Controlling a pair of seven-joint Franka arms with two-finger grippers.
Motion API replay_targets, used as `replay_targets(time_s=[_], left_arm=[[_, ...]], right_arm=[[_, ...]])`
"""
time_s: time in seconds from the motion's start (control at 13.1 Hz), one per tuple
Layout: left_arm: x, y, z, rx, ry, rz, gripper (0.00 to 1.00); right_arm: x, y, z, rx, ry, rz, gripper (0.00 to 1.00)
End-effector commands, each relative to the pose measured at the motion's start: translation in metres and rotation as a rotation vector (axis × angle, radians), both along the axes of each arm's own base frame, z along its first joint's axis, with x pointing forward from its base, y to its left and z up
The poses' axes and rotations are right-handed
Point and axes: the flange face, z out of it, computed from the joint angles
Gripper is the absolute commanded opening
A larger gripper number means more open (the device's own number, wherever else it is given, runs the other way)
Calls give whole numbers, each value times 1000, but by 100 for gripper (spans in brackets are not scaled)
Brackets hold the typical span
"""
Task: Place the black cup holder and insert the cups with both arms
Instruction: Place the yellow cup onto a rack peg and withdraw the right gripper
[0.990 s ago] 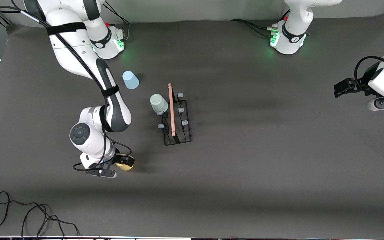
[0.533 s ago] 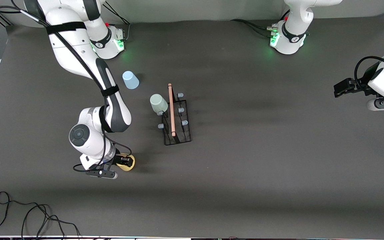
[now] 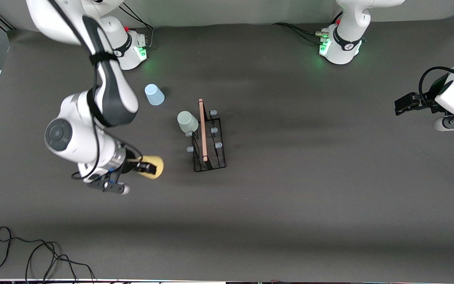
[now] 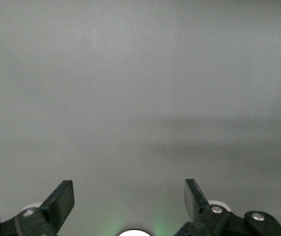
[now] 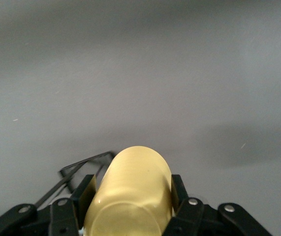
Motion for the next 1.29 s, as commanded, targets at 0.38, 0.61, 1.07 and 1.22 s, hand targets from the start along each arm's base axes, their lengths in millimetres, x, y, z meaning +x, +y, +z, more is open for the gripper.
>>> replay_targets(time_s=[0.38, 0.61, 1.07, 1.22], left_arm=[[-1, -1, 3, 12, -4, -3, 100], [-1, -1, 2, 12, -3, -4, 100], [-1, -1, 2, 12, -3, -4, 100], [0, -1, 1, 12, -3, -4, 100]], right_arm=[[-49, 97, -24, -59, 20, -98, 0], [-55, 101, -44, -62, -2, -98, 0], [-55, 102, -51, -69, 1, -93, 100], [-52, 93, -33, -55, -9, -95, 100]])
